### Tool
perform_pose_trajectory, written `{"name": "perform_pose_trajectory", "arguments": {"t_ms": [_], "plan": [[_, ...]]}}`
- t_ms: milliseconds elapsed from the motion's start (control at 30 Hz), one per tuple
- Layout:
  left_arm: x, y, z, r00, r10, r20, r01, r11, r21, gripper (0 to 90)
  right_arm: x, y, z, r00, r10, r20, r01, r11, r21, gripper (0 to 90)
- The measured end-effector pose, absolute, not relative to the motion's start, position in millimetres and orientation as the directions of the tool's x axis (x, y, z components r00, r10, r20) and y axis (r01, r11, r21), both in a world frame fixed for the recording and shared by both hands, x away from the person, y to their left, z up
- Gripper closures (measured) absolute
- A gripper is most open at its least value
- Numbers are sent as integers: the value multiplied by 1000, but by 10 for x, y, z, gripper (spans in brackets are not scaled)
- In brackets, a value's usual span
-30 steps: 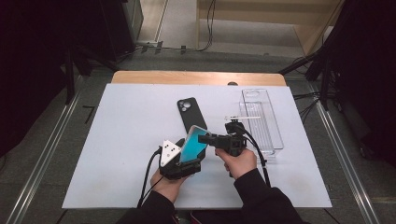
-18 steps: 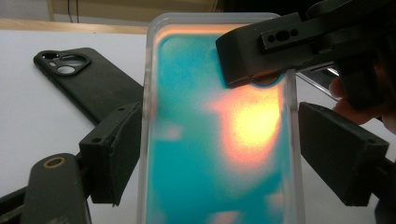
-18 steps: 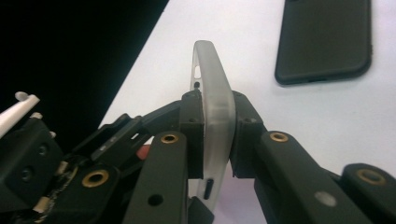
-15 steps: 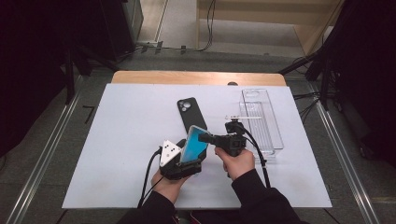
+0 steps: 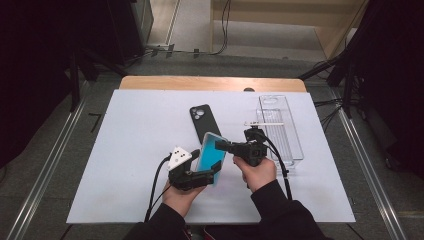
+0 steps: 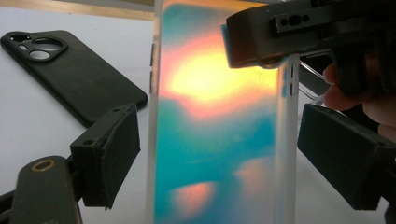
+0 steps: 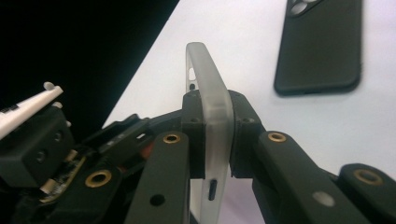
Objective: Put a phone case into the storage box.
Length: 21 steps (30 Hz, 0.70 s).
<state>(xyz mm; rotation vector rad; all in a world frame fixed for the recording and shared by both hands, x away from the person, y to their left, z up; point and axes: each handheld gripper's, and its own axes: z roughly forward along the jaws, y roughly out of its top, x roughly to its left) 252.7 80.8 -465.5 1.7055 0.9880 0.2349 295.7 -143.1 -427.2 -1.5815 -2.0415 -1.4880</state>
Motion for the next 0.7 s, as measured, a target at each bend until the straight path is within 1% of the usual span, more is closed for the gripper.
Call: {"name": "perform_pose_trajectory", "arguments": {"t_ms": [100, 200, 233, 333, 433, 533, 567, 667, 700], "plan": [[2539, 819, -4614, 641, 702, -311, 509, -85, 856, 139, 2947, -1462, -4236, -436, 665, 607, 788, -44, 614, 775], [2551, 836, -4585, 653, 688, -316, 525, -111, 844, 140, 2950, -1482, -4228, -456, 661, 596, 778, -29, 628, 775], [2557, 847, -4574, 657, 681, -322, 533, -118, 838, 150, 2941, -1476, -4219, -472, 675, 567, 767, -4, 642, 774], [2588, 880, -4535, 668, 663, -337, 553, -140, 821, 151, 2931, -1475, -4211, -489, 684, 541, 754, 19, 657, 774], [2625, 943, -4462, 687, 651, -323, 551, -177, 816, 152, 2916, -1494, -4194, -528, 676, 514, 727, 47, 685, 774], [2651, 977, -4431, 698, 633, -335, 560, -192, 806, 157, 2911, -1514, -4180, -554, 661, 506, 713, 63, 698, 774], [2663, 1000, -4415, 707, 621, -339, 562, -202, 802, 191, 2907, -1530, -4169, -584, 650, 486, 692, 85, 717, 774], [2700, 1050, -4376, 723, 599, -344, 565, -226, 794, 208, 2912, -1554, -4158, -592, 641, 487, 692, 96, 716, 774], [2712, 1066, -4362, 727, 593, -346, 567, -233, 790, 211, 2911, -1569, -4153, -608, 630, 483, 683, 104, 723, 774]]}}
